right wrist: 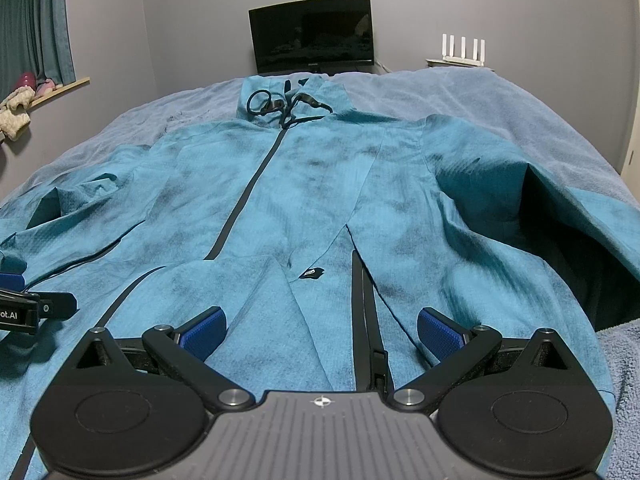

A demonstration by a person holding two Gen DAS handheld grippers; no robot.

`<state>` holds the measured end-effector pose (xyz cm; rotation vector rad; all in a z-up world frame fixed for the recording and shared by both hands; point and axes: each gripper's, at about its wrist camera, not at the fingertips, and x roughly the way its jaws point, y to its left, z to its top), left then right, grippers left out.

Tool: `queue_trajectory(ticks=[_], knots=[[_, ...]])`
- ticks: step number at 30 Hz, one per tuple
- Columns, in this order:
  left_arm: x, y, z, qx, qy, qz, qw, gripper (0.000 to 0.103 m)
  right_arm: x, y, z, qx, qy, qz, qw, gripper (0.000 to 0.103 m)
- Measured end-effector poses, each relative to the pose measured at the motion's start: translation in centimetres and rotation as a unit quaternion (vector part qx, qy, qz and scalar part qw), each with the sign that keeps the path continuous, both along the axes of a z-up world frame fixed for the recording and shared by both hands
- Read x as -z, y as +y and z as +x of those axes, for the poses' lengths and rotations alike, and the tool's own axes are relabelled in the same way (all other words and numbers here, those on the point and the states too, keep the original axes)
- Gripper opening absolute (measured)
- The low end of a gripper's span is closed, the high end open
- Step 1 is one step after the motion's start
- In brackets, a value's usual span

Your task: Fold large clothes

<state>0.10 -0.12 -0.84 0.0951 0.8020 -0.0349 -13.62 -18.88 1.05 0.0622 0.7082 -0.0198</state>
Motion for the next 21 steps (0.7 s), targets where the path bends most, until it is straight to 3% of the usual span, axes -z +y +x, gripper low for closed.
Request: queue_trajectory(ticks=[21], knots=[[-0.07,0.01,0.07,0.0,0.001,0.0,1.0,0.103,0.16,0.11,0.0,0.0,0.002,0.0,1.0,0.103]])
